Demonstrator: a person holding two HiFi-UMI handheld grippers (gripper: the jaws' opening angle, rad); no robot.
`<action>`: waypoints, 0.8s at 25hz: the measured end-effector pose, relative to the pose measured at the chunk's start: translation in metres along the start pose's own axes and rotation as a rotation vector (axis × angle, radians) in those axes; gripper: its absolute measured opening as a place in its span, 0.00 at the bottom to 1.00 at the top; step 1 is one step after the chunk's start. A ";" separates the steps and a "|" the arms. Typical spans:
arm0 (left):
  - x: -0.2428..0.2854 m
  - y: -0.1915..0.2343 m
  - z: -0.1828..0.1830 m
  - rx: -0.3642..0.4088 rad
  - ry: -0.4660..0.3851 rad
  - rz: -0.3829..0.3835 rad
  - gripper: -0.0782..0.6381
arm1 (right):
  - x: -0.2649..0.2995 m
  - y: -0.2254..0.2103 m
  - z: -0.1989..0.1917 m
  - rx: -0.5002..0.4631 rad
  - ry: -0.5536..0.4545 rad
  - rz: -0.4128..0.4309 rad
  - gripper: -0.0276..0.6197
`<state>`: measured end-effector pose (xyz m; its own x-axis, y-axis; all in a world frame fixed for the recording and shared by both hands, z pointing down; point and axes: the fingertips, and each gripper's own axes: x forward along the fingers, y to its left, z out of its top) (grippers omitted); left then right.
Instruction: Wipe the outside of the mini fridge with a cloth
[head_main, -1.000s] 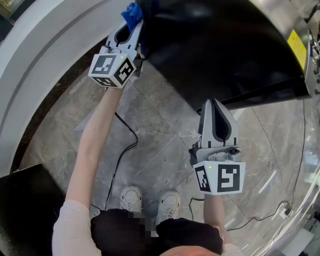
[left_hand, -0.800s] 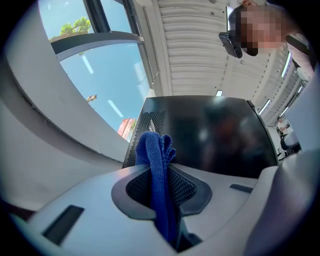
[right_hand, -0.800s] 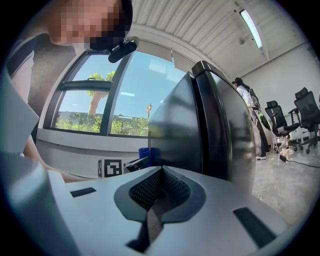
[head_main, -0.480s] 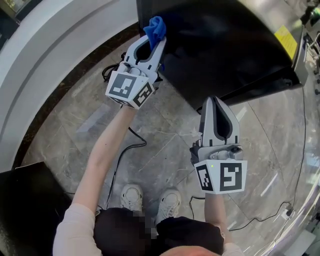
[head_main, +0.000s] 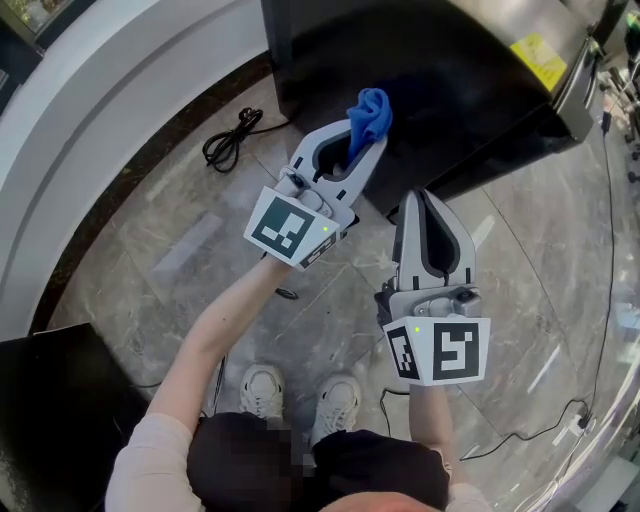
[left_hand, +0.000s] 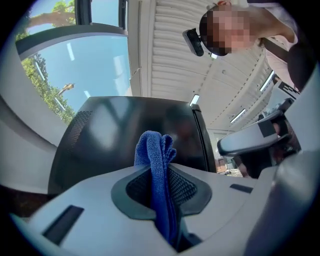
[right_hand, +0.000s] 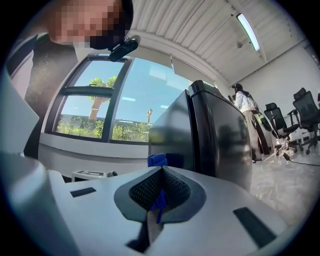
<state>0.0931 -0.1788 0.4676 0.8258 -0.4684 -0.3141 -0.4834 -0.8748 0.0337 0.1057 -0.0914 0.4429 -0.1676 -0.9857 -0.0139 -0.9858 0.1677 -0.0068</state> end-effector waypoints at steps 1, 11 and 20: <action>0.001 -0.006 0.001 -0.014 0.001 -0.005 0.19 | -0.001 -0.002 -0.003 -0.019 0.008 -0.008 0.06; 0.008 -0.060 0.009 -0.066 -0.006 -0.065 0.19 | -0.022 -0.061 -0.080 -0.073 0.212 -0.198 0.06; 0.016 -0.121 0.008 -0.137 -0.008 -0.188 0.19 | -0.039 -0.082 -0.075 -0.035 0.204 -0.256 0.06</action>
<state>0.1628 -0.0799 0.4511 0.8952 -0.2946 -0.3344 -0.2765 -0.9556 0.1019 0.1924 -0.0677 0.5186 0.0907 -0.9786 0.1845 -0.9953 -0.0828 0.0505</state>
